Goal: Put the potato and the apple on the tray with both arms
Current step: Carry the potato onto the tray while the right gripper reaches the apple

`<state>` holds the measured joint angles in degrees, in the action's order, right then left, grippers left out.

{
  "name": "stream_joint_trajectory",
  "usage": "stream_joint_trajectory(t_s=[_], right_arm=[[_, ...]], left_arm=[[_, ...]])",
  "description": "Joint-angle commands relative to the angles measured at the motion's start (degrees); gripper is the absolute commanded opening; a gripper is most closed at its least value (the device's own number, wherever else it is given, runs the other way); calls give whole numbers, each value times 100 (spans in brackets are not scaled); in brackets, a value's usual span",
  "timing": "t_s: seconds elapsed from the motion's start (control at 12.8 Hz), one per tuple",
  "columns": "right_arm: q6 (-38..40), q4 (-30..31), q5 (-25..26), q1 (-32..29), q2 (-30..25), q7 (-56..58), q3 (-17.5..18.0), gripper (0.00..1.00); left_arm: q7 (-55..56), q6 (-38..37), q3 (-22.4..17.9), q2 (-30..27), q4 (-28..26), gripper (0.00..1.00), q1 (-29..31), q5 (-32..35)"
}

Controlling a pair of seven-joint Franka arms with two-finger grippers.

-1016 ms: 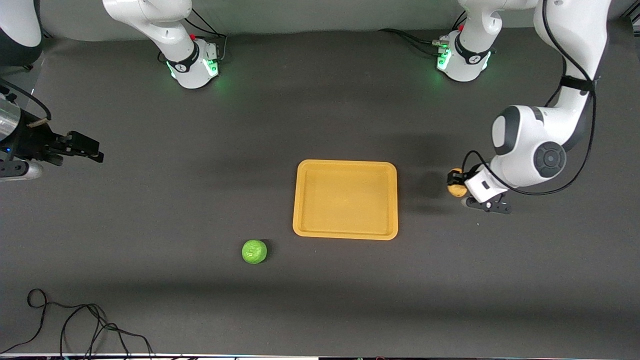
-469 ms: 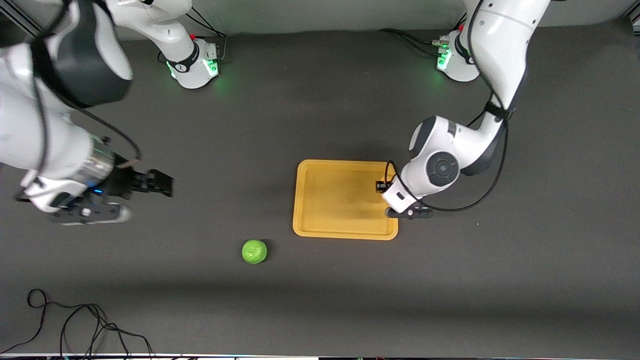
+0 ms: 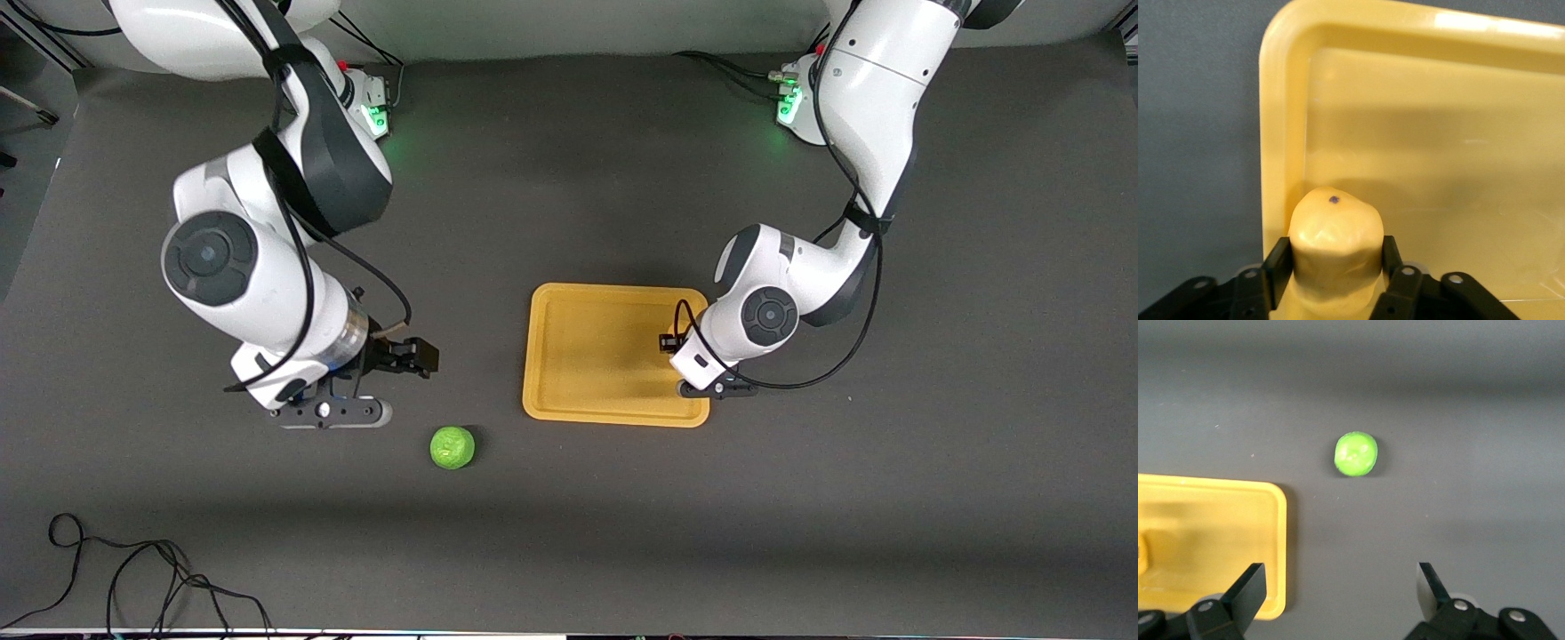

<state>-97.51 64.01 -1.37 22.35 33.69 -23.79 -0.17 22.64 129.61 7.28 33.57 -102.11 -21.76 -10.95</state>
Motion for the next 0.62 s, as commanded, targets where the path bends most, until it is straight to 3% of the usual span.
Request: stream_joint_trajectory(t_s=[0.0,0.23,0.39,0.55], right_arm=[[-801,495,-13,-47,217,-47,-53,100],[-1523,771,-13,-47,628,-82,-62,100],[-1866,771,-4,-47,927,-82,-71,100],[-2226,771,-13,-38,1200,-99,-71,100]], left_arm=[[170,-41,-95,44,103,95,-179,171],[258,-311,-139,-331,68,96,-57,277],[189,-1519,-558,-1085,103,96,75,583],[-668,-2331,-850,-1842,94,100,390,910]])
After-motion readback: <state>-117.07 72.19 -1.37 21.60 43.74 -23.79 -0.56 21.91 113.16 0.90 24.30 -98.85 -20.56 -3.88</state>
